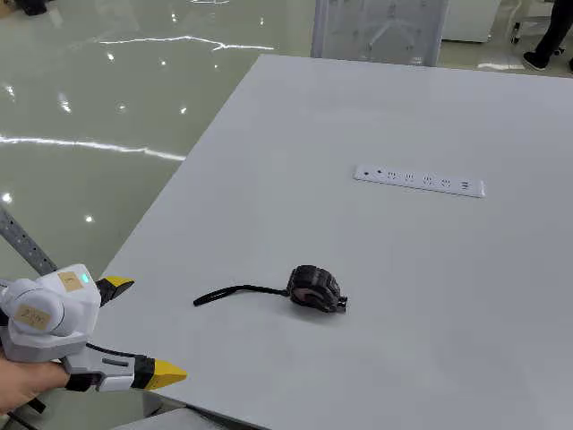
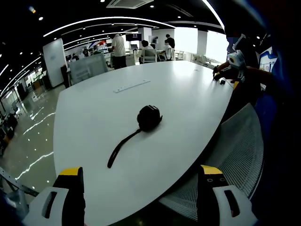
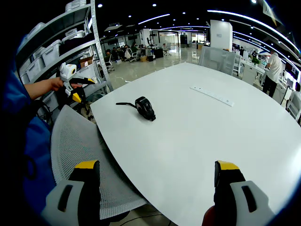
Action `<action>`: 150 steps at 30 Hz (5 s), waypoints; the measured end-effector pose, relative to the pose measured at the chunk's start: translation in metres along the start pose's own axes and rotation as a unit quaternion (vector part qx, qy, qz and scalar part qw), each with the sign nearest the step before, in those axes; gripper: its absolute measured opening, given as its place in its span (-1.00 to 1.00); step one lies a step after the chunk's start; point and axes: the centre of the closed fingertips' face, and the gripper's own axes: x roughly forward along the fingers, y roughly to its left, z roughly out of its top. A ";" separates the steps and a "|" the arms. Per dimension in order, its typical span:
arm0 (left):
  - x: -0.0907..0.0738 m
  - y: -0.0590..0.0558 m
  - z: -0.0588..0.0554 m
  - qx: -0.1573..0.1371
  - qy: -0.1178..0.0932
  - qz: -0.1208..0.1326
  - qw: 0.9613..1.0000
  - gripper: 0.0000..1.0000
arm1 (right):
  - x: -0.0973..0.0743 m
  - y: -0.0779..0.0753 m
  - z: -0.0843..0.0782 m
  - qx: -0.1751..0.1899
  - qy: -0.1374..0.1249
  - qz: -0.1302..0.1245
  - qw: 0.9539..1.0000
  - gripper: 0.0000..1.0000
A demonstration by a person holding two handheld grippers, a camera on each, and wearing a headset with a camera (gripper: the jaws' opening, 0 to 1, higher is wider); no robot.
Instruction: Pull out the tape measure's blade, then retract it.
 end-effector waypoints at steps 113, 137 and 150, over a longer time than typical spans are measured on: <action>0.153 -0.024 0.086 0.176 0.013 -0.121 0.977 0.59 | 0.158 0.008 0.056 -0.134 0.042 0.112 0.984 0.46; 0.206 -0.032 0.093 0.239 0.030 -0.158 0.958 0.41 | 0.215 0.010 0.060 -0.200 0.037 0.146 0.968 0.09; 0.226 -0.043 0.094 0.274 0.038 -0.183 0.943 0.32 | 0.241 0.014 0.056 -0.228 0.044 0.159 0.960 -0.03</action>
